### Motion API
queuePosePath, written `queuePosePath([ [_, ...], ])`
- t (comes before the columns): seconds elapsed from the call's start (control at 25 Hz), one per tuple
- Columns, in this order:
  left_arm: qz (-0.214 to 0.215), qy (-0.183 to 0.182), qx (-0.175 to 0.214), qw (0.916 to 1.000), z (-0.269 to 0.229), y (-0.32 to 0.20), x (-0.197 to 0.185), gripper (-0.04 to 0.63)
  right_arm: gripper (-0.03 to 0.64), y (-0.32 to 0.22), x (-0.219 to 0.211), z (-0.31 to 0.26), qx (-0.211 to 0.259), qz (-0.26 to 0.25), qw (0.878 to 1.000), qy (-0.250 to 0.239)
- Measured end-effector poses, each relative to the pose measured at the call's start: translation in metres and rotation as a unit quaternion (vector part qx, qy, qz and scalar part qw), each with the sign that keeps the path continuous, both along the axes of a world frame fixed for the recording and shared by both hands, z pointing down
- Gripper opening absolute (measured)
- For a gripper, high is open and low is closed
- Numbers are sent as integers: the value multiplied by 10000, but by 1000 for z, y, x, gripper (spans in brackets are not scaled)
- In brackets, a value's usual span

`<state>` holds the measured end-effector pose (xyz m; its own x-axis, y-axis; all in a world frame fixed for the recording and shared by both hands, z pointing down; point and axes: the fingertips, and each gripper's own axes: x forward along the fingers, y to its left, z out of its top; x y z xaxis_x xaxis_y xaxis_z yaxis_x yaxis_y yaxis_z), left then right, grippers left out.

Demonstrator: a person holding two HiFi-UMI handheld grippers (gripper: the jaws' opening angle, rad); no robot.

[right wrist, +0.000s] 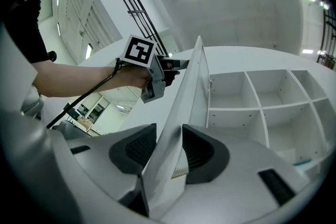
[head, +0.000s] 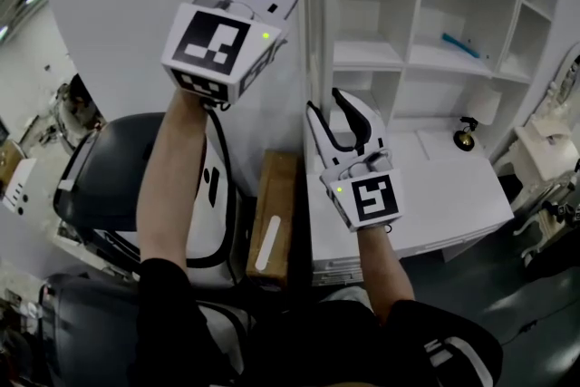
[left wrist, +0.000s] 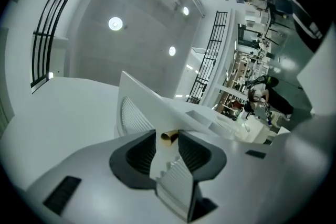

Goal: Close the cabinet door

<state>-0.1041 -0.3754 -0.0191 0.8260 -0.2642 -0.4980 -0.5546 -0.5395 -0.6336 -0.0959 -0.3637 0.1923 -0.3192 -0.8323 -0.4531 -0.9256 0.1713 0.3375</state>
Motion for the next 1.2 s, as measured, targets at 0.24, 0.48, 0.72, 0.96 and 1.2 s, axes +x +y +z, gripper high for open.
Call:
queuePosePath([
  [0.24,9,112,119,9999,-3,-6,-1,127,146,4,5,1,132,-291,9992,-250],
  [0.48,-36,58,285,9996,-3,-3,4,126,143,5,8,0,172,-355,9989,-266],
  [0.72,-55,-78,876,9961,-3,8,25,109,132,8,27,0,94,-311,9989,-340],
  [0.96,136,-141,1005,9947,-4,14,51,109,121,12,53,0,8,-187,9991,-373],
  [1.2,-253,-347,1233,9914,-5,18,80,104,111,15,83,1,-81,-170,9989,-439],
])
